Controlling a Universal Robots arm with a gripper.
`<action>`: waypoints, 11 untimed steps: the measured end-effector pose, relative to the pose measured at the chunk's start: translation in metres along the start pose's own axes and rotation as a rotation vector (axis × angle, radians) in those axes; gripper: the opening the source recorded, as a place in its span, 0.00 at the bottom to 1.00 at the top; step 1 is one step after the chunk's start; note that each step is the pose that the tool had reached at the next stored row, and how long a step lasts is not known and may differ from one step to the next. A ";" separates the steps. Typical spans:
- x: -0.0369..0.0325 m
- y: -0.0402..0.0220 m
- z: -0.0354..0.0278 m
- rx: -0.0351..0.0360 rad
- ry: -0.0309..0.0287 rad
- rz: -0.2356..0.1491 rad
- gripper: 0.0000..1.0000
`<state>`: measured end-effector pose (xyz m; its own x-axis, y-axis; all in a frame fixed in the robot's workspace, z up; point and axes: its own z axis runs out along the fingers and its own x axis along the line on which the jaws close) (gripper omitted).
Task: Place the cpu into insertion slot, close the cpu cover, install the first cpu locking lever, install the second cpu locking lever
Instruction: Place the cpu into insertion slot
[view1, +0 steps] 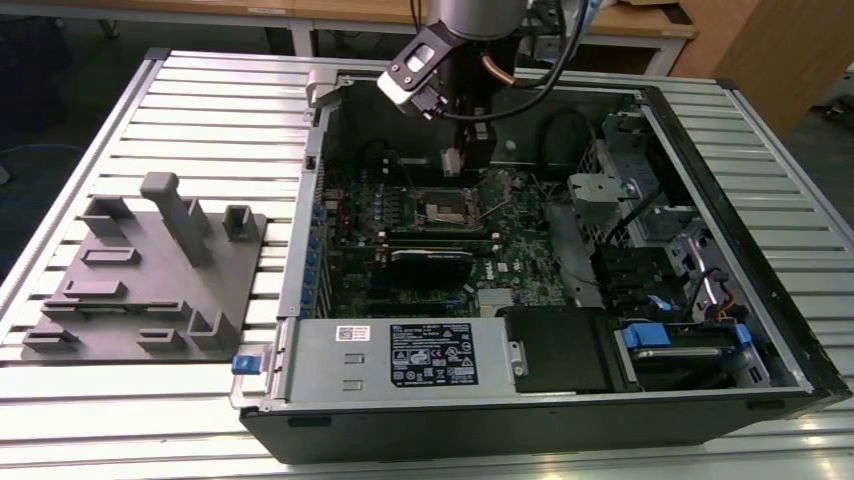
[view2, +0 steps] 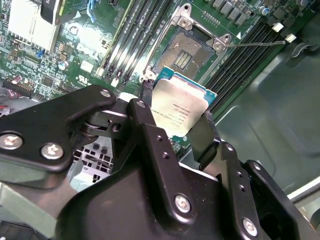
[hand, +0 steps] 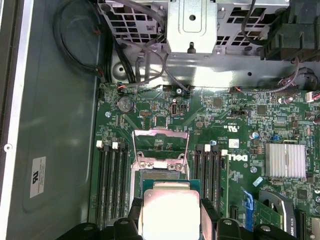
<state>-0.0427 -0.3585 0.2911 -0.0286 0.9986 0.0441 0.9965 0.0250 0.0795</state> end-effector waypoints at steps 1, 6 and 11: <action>0.0000 0.0000 0.0005 0.0000 0.0000 0.000 0.54; -0.0001 -0.0001 0.0018 0.0000 0.0001 0.000 0.54; -0.0001 -0.0002 0.0028 0.0000 0.0000 0.000 0.54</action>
<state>-0.0427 -0.3585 0.2883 -0.0286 0.9986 0.0441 0.9965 0.0250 0.0795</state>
